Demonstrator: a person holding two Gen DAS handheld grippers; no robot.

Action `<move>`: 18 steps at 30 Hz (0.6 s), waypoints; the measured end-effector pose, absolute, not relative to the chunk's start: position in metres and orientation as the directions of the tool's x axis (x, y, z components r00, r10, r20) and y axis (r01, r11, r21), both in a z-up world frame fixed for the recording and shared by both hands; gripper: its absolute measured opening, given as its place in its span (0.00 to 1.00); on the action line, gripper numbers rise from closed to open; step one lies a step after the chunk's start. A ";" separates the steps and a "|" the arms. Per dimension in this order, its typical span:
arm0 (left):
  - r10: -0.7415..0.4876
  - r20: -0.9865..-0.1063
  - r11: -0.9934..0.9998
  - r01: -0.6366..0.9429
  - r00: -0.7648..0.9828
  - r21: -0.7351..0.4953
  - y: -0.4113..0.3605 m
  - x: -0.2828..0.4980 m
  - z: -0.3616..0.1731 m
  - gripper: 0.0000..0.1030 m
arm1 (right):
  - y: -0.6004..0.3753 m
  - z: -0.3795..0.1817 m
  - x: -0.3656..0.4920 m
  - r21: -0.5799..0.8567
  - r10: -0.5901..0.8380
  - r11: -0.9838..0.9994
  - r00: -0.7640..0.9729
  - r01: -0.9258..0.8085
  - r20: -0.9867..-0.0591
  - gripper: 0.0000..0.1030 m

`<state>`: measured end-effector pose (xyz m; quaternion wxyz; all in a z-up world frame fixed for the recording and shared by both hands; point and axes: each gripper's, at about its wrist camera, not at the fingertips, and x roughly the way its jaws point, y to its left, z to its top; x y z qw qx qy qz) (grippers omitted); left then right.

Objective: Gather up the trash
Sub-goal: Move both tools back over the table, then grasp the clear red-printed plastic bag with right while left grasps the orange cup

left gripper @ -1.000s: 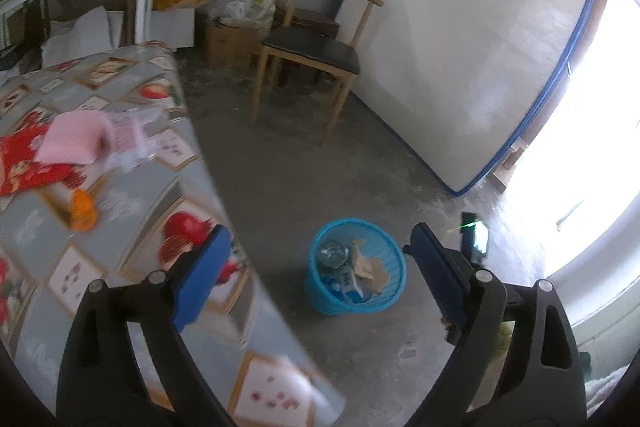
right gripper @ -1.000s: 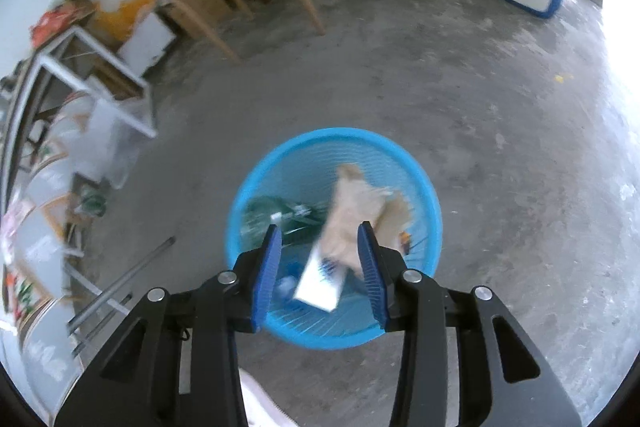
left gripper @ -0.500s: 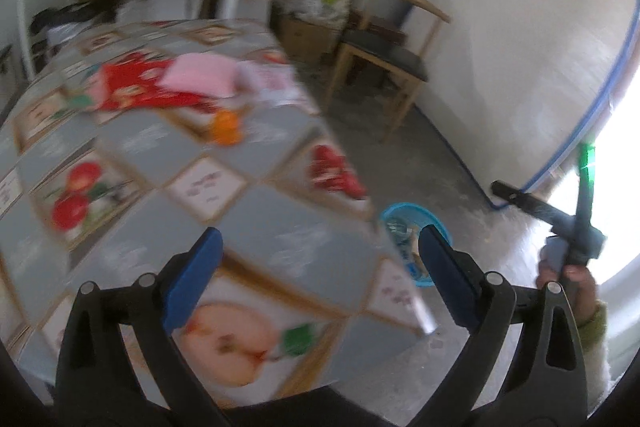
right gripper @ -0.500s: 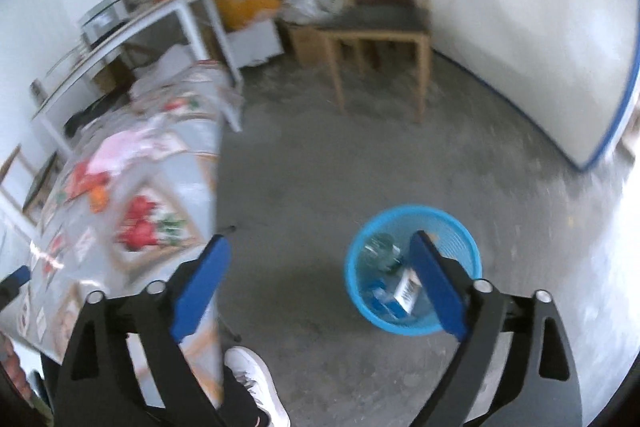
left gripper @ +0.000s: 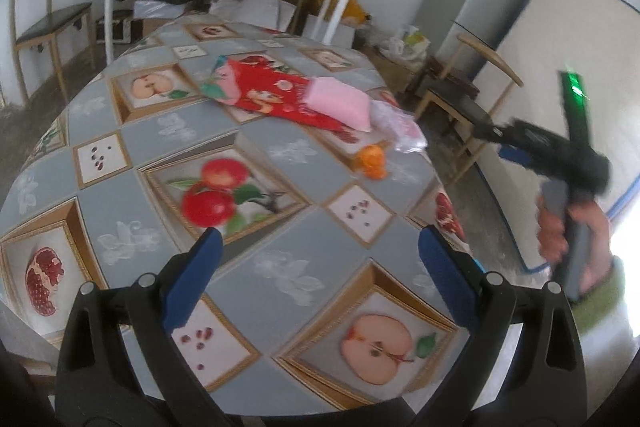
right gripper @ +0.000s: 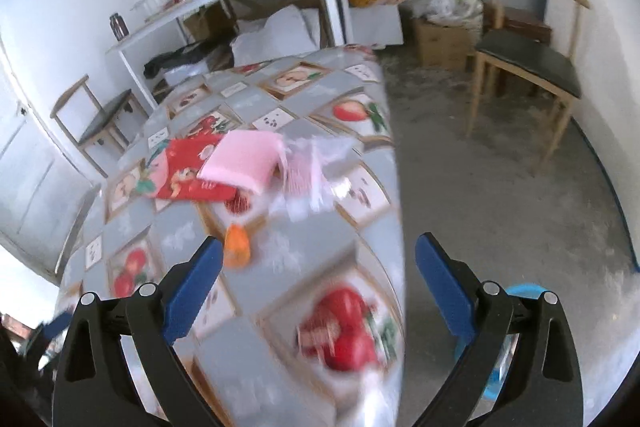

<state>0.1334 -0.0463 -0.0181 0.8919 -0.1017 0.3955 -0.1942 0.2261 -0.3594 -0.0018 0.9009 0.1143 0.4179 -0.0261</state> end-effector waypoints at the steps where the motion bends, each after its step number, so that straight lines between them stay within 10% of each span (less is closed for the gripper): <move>1: -0.419 -0.670 0.907 0.251 0.613 -0.338 -0.044 0.137 -0.020 0.92 | -0.358 -0.007 0.242 0.183 0.055 0.973 0.632 0.139 -0.773 0.91; 8: -0.367 -0.700 0.928 0.187 0.612 -0.323 -0.039 0.159 -0.033 0.92 | -0.342 -0.050 0.332 0.067 0.006 0.993 0.534 0.095 -0.846 0.82; 18: -0.464 -0.660 0.886 0.334 0.591 -0.323 -0.063 0.186 -0.033 0.92 | -0.352 -0.075 0.321 0.142 0.066 0.983 0.502 0.114 -0.863 0.21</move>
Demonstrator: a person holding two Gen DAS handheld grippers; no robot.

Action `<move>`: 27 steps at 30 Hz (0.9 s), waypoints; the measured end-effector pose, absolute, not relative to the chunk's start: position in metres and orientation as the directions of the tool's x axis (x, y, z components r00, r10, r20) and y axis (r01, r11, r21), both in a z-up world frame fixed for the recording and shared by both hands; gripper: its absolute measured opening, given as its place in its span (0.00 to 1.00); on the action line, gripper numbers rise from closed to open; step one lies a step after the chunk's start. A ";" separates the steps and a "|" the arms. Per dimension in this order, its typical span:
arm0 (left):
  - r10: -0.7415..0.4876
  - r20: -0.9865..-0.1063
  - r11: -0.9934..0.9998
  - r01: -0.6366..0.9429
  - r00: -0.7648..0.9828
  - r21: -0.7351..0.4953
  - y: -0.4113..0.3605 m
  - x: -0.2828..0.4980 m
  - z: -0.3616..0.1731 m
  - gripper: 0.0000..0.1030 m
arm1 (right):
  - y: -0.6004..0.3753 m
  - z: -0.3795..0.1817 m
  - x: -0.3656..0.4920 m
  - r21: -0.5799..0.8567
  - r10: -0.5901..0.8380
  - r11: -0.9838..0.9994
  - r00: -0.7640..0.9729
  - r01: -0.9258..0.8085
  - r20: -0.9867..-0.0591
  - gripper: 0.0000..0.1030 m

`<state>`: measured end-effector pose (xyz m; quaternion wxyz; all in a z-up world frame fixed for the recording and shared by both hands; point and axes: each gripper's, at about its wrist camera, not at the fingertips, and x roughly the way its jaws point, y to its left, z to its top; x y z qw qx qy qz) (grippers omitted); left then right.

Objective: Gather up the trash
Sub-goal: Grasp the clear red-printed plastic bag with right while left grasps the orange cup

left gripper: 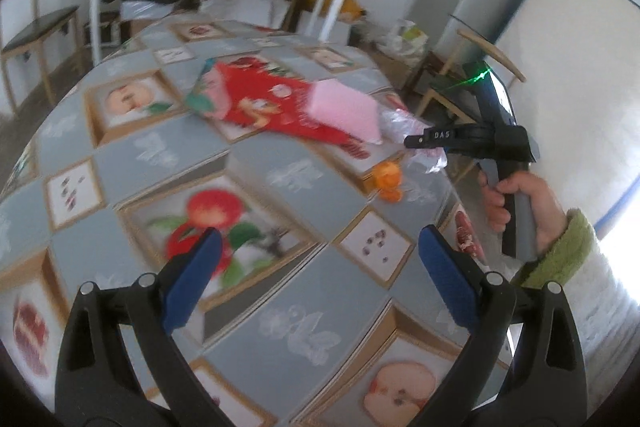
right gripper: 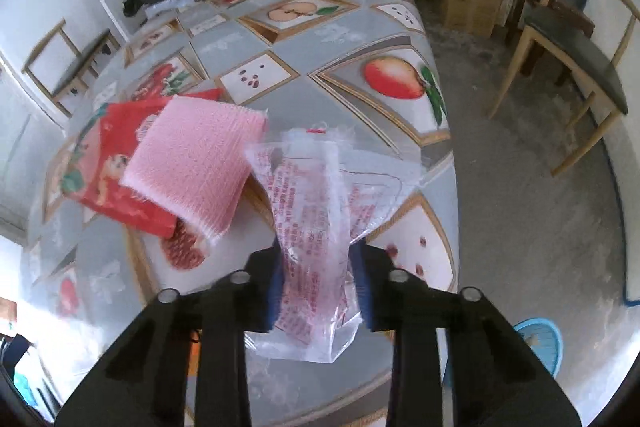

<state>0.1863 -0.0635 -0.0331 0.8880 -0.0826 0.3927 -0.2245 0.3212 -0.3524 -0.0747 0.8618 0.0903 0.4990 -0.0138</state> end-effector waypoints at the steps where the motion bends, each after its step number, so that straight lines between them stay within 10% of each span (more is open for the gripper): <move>1: -0.483 -0.658 0.875 0.358 0.578 -0.327 -0.069 0.191 -0.033 0.92 | -0.356 -0.072 0.313 0.158 0.074 0.980 0.512 0.122 -0.856 0.19; 15: -0.597 -0.687 0.784 0.485 0.414 -0.388 -0.153 0.265 -0.052 0.91 | -0.382 -0.056 0.213 0.337 0.174 0.925 0.592 0.177 -0.787 0.18; 27: -0.456 -0.805 0.833 0.502 0.380 -0.234 -0.203 0.285 -0.080 0.45 | -0.389 -0.055 0.190 0.354 0.167 0.916 0.620 0.190 -0.767 0.19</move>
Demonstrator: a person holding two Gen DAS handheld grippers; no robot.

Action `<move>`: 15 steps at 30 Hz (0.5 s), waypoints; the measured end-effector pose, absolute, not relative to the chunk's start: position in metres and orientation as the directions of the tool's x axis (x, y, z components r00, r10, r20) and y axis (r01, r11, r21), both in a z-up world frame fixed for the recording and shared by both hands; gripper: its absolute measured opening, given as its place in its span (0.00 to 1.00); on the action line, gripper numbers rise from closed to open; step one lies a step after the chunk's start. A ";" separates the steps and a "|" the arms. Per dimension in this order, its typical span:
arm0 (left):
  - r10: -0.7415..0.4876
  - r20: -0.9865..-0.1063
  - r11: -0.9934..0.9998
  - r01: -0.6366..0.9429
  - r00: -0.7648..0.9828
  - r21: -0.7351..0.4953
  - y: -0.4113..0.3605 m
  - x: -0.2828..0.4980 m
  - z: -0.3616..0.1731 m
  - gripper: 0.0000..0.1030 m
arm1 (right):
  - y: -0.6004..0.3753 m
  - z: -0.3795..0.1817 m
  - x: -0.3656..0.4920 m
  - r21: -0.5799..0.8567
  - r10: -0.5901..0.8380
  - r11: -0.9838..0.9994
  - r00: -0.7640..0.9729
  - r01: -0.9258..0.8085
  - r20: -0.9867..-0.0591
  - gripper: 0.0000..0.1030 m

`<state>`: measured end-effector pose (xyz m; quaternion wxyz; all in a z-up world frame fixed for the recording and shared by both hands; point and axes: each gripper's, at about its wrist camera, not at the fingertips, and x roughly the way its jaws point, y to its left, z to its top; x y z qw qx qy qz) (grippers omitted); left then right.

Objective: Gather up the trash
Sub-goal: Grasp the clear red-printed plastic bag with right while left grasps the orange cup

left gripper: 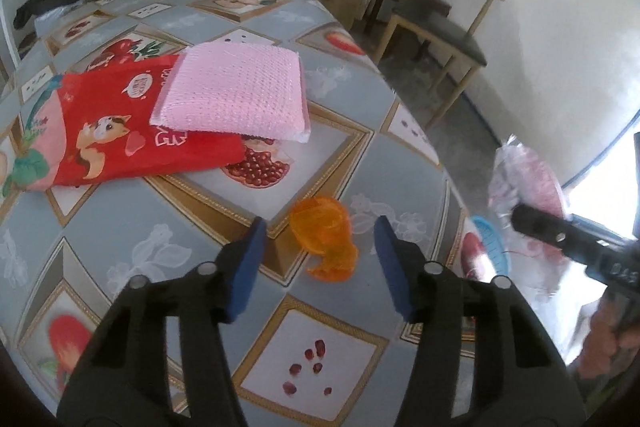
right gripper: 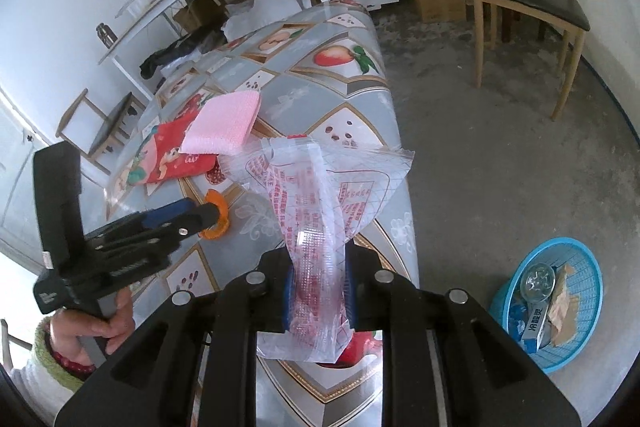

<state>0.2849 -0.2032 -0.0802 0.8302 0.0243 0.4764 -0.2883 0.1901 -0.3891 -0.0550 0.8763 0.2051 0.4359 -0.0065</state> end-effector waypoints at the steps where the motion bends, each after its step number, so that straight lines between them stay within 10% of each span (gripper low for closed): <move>1: -0.447 -0.809 0.834 0.504 0.381 -0.224 -0.204 0.285 -0.081 0.42 | -0.390 -0.055 0.189 0.358 0.170 0.914 0.621 0.191 -0.765 0.19; 8: -0.424 -0.814 0.851 0.483 0.397 -0.207 -0.202 0.284 -0.081 0.14 | -0.390 -0.050 0.179 0.367 0.172 0.912 0.637 0.186 -0.751 0.19; 15: -0.483 -0.791 0.840 0.453 0.374 -0.299 -0.186 0.279 -0.078 0.10 | -0.391 -0.045 0.164 0.381 0.177 0.905 0.647 0.190 -0.742 0.19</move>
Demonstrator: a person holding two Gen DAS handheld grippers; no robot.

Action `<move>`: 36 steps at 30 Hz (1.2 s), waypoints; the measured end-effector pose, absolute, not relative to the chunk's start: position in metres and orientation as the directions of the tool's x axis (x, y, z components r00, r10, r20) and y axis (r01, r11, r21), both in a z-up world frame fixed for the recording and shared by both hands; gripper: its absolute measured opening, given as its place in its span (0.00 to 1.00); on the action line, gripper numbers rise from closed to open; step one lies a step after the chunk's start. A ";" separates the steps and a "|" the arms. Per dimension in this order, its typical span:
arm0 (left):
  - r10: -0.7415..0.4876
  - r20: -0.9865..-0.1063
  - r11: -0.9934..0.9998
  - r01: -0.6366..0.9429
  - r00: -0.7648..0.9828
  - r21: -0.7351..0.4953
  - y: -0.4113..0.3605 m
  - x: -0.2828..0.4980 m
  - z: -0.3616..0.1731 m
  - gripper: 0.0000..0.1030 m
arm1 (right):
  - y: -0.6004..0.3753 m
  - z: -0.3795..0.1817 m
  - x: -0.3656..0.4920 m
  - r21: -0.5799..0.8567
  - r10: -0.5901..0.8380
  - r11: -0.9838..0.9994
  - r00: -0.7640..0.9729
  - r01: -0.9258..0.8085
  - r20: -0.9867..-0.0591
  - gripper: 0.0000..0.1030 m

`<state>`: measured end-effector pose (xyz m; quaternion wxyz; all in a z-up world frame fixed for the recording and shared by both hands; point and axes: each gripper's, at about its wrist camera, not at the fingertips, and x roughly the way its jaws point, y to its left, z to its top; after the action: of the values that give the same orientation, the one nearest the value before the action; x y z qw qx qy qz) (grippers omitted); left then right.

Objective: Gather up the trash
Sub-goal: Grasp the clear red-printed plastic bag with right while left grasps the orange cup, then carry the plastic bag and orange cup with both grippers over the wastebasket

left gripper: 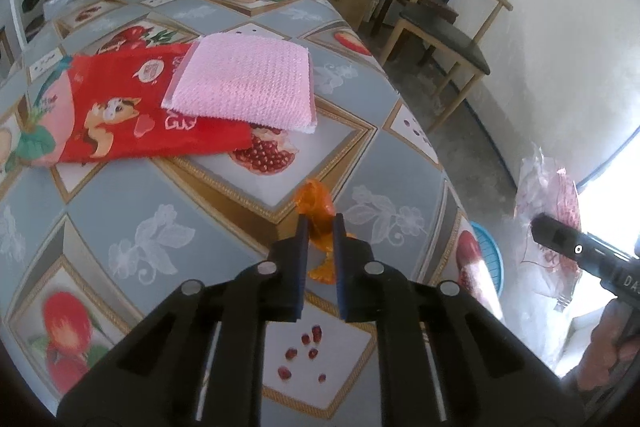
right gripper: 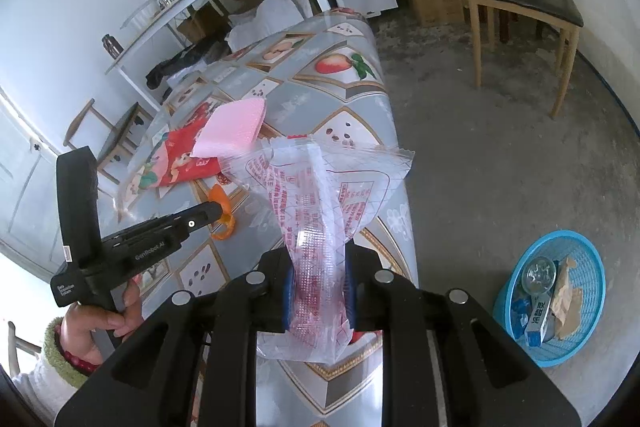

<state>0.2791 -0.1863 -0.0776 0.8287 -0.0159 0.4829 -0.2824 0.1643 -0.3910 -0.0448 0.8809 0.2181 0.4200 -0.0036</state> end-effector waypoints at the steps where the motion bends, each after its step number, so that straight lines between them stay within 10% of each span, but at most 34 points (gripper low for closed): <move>1: -0.491 -0.788 0.838 0.450 0.372 -0.310 -0.183 0.276 -0.076 0.10 | -0.391 -0.044 0.162 0.383 0.178 0.904 0.648 0.189 -0.741 0.19; 36: -0.628 -0.603 0.776 0.455 0.491 -0.438 -0.103 0.151 -0.010 0.09 | -0.321 -0.007 0.130 0.340 0.190 0.935 0.661 0.104 -0.725 0.19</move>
<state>0.1506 -0.1031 -0.0096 0.8564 -0.1106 0.3929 -0.3162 0.1299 -0.3209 -0.0072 0.8936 0.1793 0.4107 0.0242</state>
